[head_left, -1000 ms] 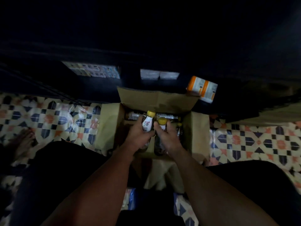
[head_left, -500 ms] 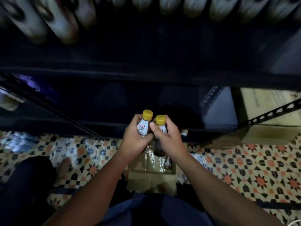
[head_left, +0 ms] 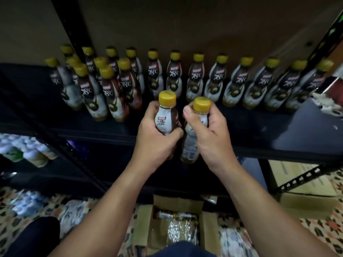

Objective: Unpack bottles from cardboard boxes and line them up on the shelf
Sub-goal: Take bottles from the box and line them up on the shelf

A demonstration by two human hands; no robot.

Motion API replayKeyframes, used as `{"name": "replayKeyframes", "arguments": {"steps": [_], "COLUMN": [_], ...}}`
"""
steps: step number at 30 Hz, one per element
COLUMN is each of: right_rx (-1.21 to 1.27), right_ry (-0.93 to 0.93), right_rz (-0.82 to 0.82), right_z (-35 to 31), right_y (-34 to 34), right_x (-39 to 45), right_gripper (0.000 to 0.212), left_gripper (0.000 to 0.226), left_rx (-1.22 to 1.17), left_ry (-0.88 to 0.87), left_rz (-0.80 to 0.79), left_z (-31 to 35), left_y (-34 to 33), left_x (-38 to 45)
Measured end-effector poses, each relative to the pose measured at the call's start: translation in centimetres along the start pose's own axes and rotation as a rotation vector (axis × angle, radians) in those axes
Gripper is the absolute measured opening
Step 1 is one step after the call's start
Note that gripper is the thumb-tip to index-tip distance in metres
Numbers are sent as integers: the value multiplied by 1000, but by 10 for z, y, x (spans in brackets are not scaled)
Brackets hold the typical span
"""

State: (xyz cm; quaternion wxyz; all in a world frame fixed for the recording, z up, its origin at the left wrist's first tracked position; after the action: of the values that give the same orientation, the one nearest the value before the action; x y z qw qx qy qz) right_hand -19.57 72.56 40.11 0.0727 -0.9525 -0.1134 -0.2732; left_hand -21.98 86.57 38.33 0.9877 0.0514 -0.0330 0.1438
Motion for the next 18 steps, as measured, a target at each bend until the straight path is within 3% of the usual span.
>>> {"name": "replayKeyframes", "arguments": {"steps": [8,14,18], "right_rx": [-137,-169,-163], "right_ry": [33,2,-50], "right_rz": [37,14,-99], "right_z": [28,43,54], "right_y": [-1,2,12], "right_x": [38,43,26], "right_gripper": [34,48,76], "left_gripper": [57,58,78], "left_rx": [12,-5,36], "left_ry": [8,-5,24], "left_rz": [56,-10,-109], "left_z": [-18,-24,-33], "left_y": [-2,-3,3], "left_x": [41,46,43]}}
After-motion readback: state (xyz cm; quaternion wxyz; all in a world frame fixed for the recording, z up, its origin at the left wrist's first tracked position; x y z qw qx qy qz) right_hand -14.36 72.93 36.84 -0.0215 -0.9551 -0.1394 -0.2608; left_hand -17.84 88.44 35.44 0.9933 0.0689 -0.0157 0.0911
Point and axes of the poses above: each hand's wrist, its own x-axis towards the middle knuckle, its own y-axis out of the back of the hand, z = x × y, the point moved 5 cm from there along x, towards the middle knuckle, and after that the axes turned 14 degrees about y, right-handed, at the moved point
